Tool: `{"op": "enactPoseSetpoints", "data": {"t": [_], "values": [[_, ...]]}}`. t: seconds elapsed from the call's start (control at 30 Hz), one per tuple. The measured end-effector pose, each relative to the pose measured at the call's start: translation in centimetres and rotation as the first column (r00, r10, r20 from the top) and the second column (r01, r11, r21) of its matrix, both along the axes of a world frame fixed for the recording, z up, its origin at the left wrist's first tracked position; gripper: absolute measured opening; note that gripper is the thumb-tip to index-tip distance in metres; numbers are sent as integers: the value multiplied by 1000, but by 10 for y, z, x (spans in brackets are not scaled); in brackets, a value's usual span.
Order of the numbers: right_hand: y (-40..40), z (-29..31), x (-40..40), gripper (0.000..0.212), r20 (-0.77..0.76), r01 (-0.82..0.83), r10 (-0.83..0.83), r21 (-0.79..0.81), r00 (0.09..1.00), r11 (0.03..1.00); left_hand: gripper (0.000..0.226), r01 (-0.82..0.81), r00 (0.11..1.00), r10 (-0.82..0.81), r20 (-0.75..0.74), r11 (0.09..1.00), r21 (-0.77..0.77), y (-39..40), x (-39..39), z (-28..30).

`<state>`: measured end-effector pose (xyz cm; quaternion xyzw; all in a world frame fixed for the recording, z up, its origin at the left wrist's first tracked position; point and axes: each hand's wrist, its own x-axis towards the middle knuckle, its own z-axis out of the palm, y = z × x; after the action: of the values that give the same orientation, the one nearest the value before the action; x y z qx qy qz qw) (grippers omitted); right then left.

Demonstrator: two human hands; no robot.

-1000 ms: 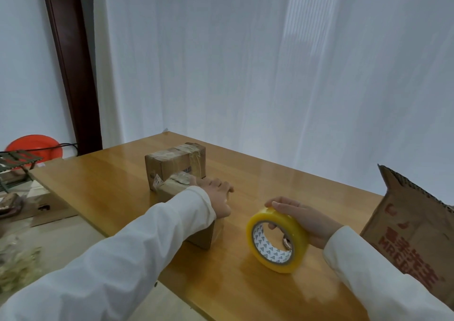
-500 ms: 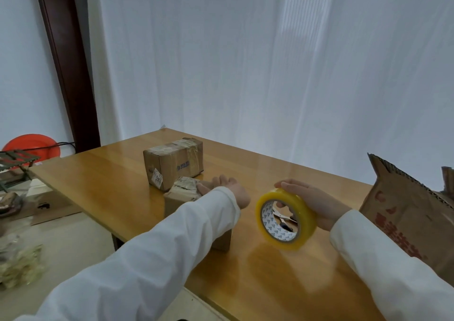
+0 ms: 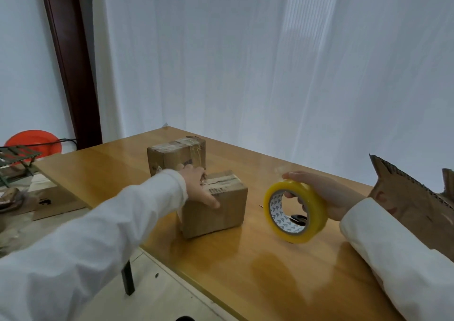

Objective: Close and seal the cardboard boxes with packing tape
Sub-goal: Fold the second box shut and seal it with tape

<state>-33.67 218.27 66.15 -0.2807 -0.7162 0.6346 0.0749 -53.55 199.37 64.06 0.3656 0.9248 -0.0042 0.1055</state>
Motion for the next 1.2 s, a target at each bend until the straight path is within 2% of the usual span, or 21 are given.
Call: {"op": "enactPoseSetpoints", "data": {"t": [0.03, 0.1, 0.17, 0.23, 0.33, 0.4, 0.47, 0.57, 0.7, 0.77, 0.87, 0.93, 1.03, 1.13, 1.2], "values": [[-3, 1, -2, 29, 22, -8, 8, 19, 1000, 1000, 103, -77, 997, 78, -27, 997, 27, 5, 8, -5], [-9, 4, -5, 31, 70, -53, 48, 74, 996, 996, 112, -178, 984, 177, 24, 981, 76, 14, 24, -9], [-14, 7, -5, 27, 83, -112, 103, 111, 991, 987, 111, -129, 991, 133, -20, 982, 135, 20, 37, -3], [-19, 9, -5, 22, 74, -165, 157, 119, 985, 979, 106, -8, 999, 18, -27, 946, 325, 26, 43, 8], [-27, 11, -7, 19, 80, -237, 228, 120, 970, 964, 65, 28, 948, -220, 229, 775, 631, 33, 56, 22], [-31, 14, -9, 17, 79, -260, 252, 130, 965, 957, 42, 36, 937, -266, 226, 719, 694, 37, 58, 20], [-34, 17, -11, 22, 83, -286, 275, 176, 958, 942, 32, 69, 958, -248, 144, 688, 722, 40, 53, 18], [-34, 21, -13, 40, 59, -330, 325, 199, 944, 923, 32, 52, 972, -207, 114, 658, 751, 35, 43, 31], [-32, 33, -14, 36, -38, -376, 383, 126, 923, 918, 33, 16, 976, -179, 124, 626, 780, 25, 27, 57], [-37, 39, -20, 43, 31, -359, 359, 155, 933, 920, 30, 50, 992, -120, 40, 667, 743, 24, 21, 65], [-42, 42, -29, 48, 264, -370, 298, 290, 917, 882, 27, 27, 998, 22, -57, 677, 736, 16, 2, 68], [-41, 42, -29, 45, 339, -394, 301, 249, 891, 885, 27, -14, 998, 49, -27, 692, 722, 5, -15, 60], [-32, 32, -31, 52, 347, -387, 310, 181, 885, 904, 37, -94, 996, 60, 73, 708, 700, -5, -34, 37], [-28, 7, -44, 55, 370, -438, 342, 216, 864, 873, 36, -150, 987, 69, 146, 729, 667, -5, -44, 14], [-28, -2, -52, 54, 403, -427, 306, 255, 863, 868, 32, -196, 975, 74, 209, 729, 656, -4, -49, 4]]}}
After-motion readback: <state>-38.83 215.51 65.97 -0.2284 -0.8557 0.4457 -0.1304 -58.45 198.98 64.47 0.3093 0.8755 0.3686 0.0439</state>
